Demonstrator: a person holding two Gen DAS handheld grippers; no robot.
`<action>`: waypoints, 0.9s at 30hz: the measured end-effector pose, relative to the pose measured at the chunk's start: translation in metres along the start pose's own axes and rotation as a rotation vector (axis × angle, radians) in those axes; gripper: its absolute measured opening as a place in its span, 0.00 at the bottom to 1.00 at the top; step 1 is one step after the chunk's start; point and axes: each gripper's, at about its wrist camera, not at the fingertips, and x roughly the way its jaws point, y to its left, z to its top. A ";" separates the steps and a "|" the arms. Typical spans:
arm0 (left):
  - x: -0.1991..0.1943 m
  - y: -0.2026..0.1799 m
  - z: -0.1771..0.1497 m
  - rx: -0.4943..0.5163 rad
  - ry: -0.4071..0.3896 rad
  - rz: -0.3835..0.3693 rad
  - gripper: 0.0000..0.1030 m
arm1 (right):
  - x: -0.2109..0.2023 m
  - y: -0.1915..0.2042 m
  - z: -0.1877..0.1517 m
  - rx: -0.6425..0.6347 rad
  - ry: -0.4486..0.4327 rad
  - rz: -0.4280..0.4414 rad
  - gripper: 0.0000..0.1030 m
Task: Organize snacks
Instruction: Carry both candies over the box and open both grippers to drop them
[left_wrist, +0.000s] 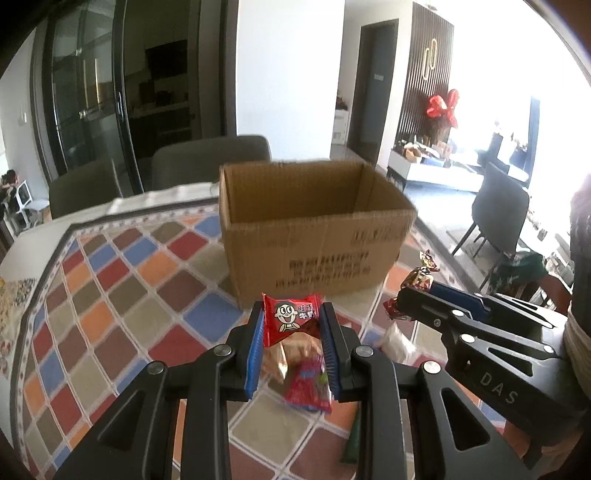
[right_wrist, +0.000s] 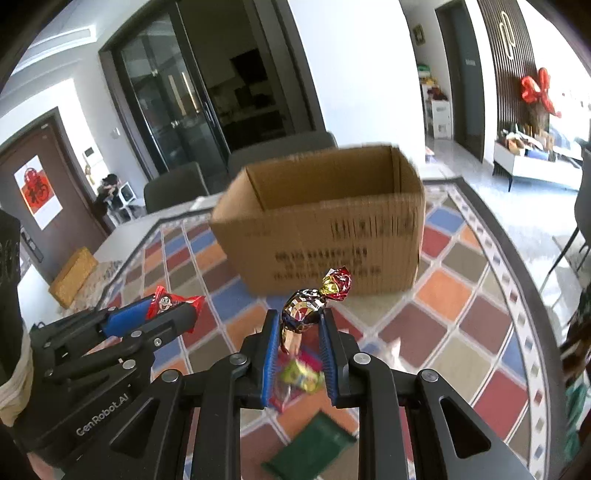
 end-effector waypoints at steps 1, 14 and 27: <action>0.000 0.000 0.005 0.001 -0.006 0.001 0.28 | -0.001 0.000 0.004 -0.002 -0.008 0.002 0.22; 0.011 0.005 0.071 -0.004 -0.034 -0.002 0.28 | 0.006 -0.005 0.079 -0.028 -0.053 -0.002 0.22; 0.059 0.017 0.118 -0.025 0.055 -0.020 0.28 | 0.046 -0.011 0.129 -0.077 0.012 -0.014 0.22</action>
